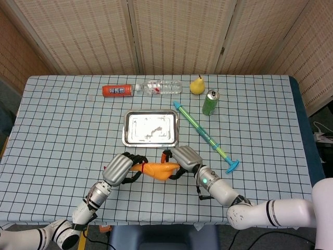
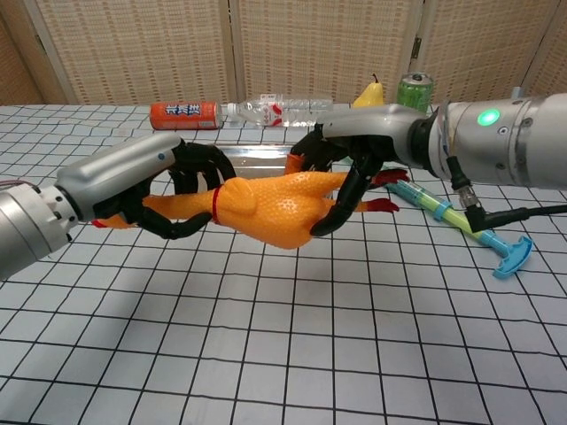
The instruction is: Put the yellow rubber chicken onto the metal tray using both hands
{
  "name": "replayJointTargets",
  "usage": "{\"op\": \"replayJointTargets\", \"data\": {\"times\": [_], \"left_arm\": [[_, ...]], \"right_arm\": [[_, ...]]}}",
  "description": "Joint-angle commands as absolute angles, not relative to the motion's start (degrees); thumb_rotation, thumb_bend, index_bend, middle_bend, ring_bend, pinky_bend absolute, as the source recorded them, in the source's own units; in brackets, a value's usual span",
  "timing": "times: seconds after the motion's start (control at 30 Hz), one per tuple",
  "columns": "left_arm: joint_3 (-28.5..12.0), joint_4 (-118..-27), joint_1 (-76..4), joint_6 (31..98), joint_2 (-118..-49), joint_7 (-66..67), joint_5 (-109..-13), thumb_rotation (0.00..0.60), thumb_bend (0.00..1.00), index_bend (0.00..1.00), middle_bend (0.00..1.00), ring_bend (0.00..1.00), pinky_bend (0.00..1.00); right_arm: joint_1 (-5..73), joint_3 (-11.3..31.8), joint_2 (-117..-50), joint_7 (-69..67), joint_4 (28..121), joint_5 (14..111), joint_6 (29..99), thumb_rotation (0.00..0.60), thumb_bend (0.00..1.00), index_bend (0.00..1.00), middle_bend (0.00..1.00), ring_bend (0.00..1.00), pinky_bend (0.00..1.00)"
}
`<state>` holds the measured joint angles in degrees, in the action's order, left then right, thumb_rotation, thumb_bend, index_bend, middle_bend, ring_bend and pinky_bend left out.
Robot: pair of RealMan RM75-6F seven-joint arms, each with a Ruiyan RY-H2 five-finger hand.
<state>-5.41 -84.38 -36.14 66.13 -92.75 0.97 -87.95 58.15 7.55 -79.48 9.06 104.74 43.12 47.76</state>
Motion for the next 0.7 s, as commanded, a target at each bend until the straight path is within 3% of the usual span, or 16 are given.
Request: {"op": "replayJointTargets", "data": {"times": [0.03, 0.07, 0.13, 0.17, 0.23, 0.33, 0.7], "left_arm": [[-5.5, -84.6, -36.1, 66.0, -92.5, 0.9, -87.6, 0.6, 0.66, 0.87, 0.74, 0.53, 0.47], [-5.5, -84.7, -36.1, 66.0, -92.4, 0.8, -87.5, 0.6, 0.66, 0.87, 0.74, 0.53, 0.47], [-5.6, -84.8, -36.2, 65.7, -92.2, 0.6, -87.1, 0.6, 0.66, 0.87, 0.74, 0.53, 0.47], [-5.7, -84.8, -36.2, 65.6, -92.1, 0.6, -87.0, 0.6, 0.66, 0.87, 0.74, 0.53, 0.47], [-5.8, -85.0, -36.3, 65.2, -92.0, 0.6, -86.5, 0.6, 0.66, 0.87, 0.74, 0.53, 0.47], [-6.1, -85.4, -36.4, 64.6, -91.7, 0.2, -85.7, 0.6, 0.66, 0.87, 0.74, 0.53, 0.47], [-6.9, -87.1, -36.9, 63.6, -91.1, 0.0, -84.2, 0.6, 0.66, 0.87, 0.76, 0.54, 0.48]], "right_arm": [[57.6, 7.9, -76.5, 6.7, 106.4, 44.2, 43.5, 0.6, 0.36, 0.66, 0.64, 0.6, 0.77], [57.5, 8.0, -75.8, 6.0, 106.5, 44.6, 42.7, 0.6, 0.34, 0.52, 0.55, 0.51, 0.67], [57.3, 8.3, -74.3, 4.8, 106.8, 45.2, 40.8, 0.6, 0.29, 0.13, 0.22, 0.19, 0.34], [57.3, 8.4, -73.7, 4.5, 106.8, 45.4, 40.2, 0.6, 0.26, 0.02, 0.1, 0.07, 0.22], [57.2, 8.7, -72.7, 3.7, 107.0, 46.0, 39.3, 0.6, 0.23, 0.0, 0.01, 0.0, 0.11], [56.7, 8.9, -71.9, 2.8, 107.2, 47.2, 39.0, 0.6, 0.18, 0.0, 0.0, 0.0, 0.01], [56.7, 8.7, -73.8, 2.8, 105.7, 47.5, 39.3, 0.6, 0.15, 0.0, 0.0, 0.0, 0.0]]}}
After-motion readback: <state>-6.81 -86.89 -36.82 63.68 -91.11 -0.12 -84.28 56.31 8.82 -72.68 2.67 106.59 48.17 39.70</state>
